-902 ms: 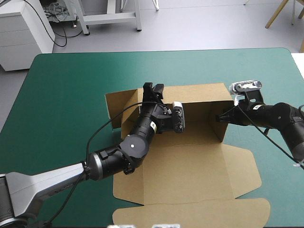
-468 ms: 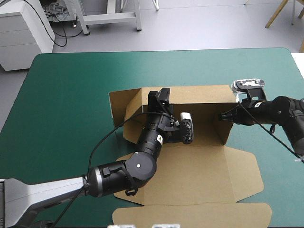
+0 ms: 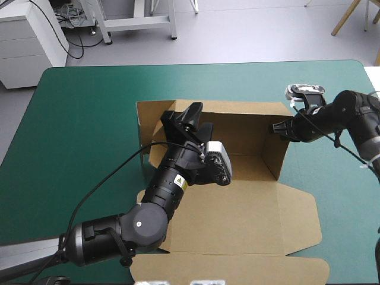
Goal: Fold the box
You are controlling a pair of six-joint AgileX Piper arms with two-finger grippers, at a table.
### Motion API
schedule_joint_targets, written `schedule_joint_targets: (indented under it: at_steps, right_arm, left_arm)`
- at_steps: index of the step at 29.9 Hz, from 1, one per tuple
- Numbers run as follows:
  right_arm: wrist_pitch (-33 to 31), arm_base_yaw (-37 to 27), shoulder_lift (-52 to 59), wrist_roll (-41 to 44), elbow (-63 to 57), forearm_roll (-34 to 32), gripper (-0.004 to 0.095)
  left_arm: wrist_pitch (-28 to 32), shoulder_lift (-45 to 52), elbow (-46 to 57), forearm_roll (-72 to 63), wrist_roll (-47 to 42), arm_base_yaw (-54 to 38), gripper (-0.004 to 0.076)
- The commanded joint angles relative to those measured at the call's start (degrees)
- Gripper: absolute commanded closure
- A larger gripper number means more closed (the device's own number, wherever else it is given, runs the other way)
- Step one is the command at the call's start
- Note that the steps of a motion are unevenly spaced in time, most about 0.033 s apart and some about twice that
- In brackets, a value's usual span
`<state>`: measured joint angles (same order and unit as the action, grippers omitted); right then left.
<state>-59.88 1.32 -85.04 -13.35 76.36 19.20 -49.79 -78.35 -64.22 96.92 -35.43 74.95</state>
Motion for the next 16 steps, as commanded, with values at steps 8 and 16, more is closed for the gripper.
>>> schedule_joint_targets:
  at_steps: [8,16]
  right_arm:
    - [-3.4,0.2,-12.2,4.0,12.3,2.3,0.0924]
    - [-1.3,0.2,-18.6,4.4,14.4,3.0,0.0924]
  left_arm:
    - [-11.5,6.2,-1.8,7.1,6.2,0.1,0.0330]
    - [-4.9,9.6,-1.8,7.0,3.3,-13.7,0.0717]
